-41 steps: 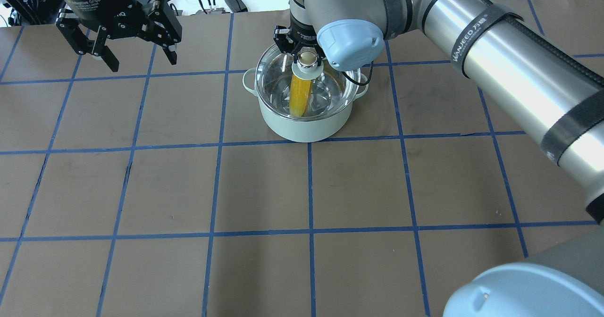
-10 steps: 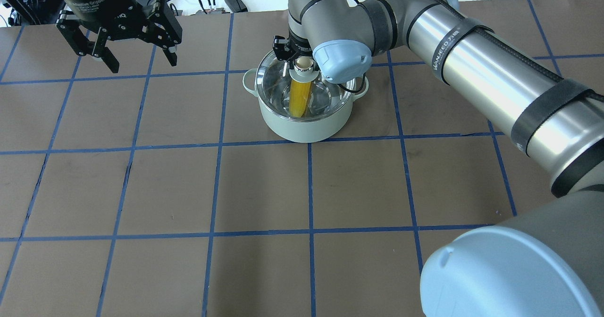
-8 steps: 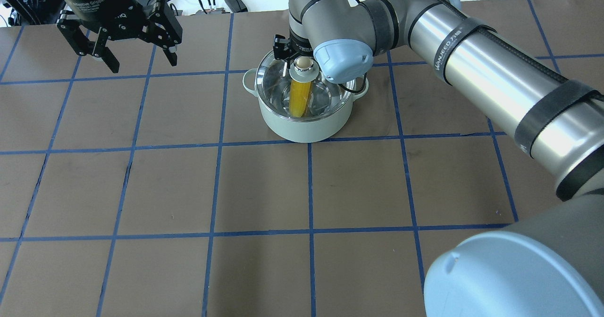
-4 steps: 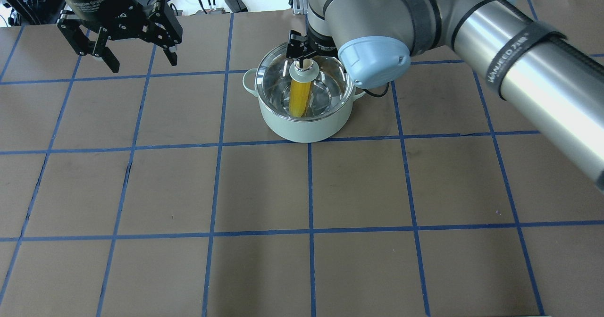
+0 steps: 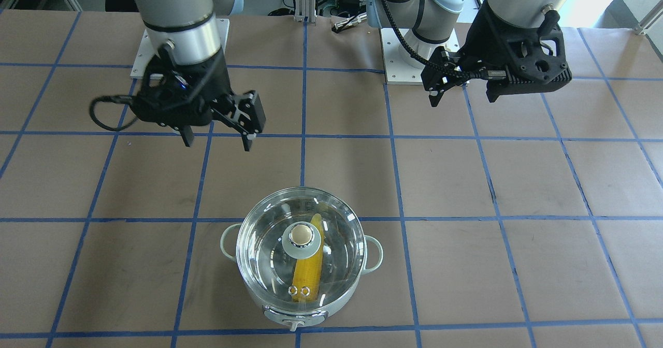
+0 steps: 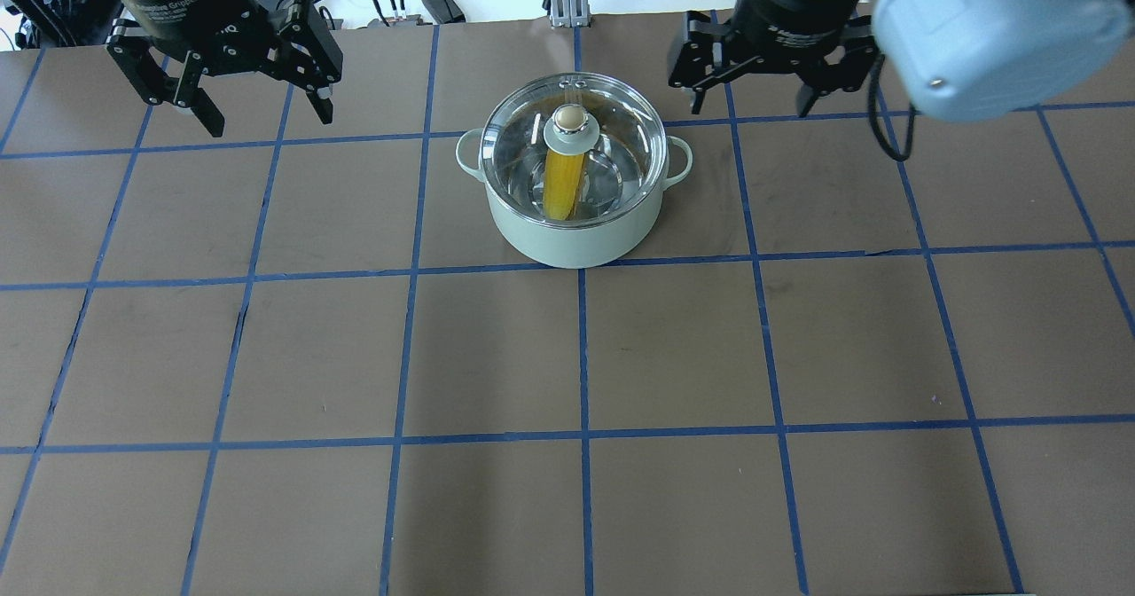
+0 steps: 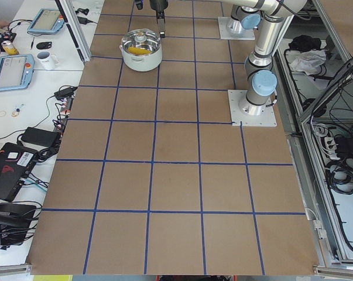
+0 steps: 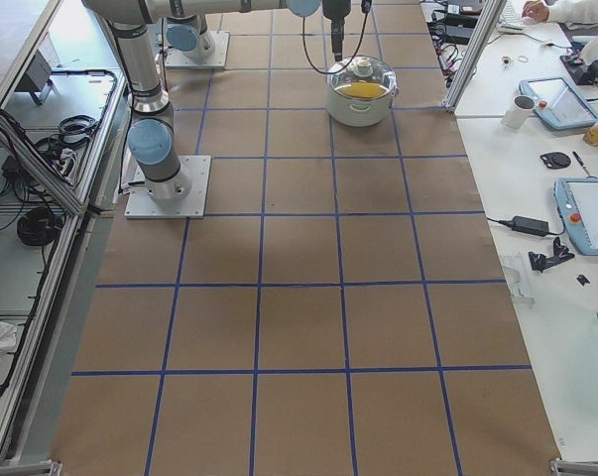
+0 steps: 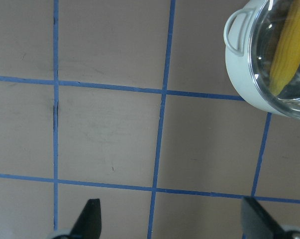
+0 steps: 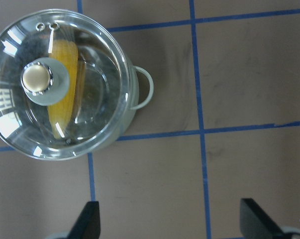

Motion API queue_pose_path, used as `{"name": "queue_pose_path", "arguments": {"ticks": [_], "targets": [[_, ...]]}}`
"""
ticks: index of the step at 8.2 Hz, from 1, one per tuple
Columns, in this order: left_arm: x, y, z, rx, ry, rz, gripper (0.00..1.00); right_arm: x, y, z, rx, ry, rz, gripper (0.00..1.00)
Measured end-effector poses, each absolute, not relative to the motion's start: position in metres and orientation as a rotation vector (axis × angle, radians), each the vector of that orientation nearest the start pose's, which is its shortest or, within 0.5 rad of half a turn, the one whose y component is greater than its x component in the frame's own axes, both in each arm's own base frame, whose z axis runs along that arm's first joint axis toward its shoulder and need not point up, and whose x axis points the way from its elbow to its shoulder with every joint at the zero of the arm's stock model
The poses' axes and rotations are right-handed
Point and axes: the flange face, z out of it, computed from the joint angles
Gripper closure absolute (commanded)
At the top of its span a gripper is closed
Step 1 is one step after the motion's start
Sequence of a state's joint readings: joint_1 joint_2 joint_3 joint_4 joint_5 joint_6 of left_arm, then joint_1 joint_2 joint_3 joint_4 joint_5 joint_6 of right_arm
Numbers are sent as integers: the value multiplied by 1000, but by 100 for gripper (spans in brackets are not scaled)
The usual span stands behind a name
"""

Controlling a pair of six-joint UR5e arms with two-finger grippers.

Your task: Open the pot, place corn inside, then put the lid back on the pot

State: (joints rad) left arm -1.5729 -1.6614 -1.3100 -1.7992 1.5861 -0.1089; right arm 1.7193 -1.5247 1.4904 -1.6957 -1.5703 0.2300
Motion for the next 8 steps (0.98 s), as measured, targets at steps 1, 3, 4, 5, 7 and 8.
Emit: {"name": "queue_pose_path", "arguments": {"ticks": [1, 3, 4, 5, 7, 8], "targets": [[-133, -518, 547, -165, 3117, 90, 0, 192, -479, 537, 69, 3116, -199, 0], [-133, -518, 547, -165, 3117, 89, 0, 179, -449, 553, -5, 3136, -123, 0], [-133, -518, 547, -165, 3117, 90, 0, 176, -441, 553, -36, 3146, -89, 0], [-133, -518, 547, -164, 3117, 90, 0, 176, -437, 553, -62, 3147, -73, 0], [-133, -518, 547, -164, 3117, 90, 0, 176, -434, 555, -83, 3143, -74, 0], [-133, -518, 547, -164, 3117, 89, 0, 176, -435, 555, -82, 3139, -92, 0]]}}
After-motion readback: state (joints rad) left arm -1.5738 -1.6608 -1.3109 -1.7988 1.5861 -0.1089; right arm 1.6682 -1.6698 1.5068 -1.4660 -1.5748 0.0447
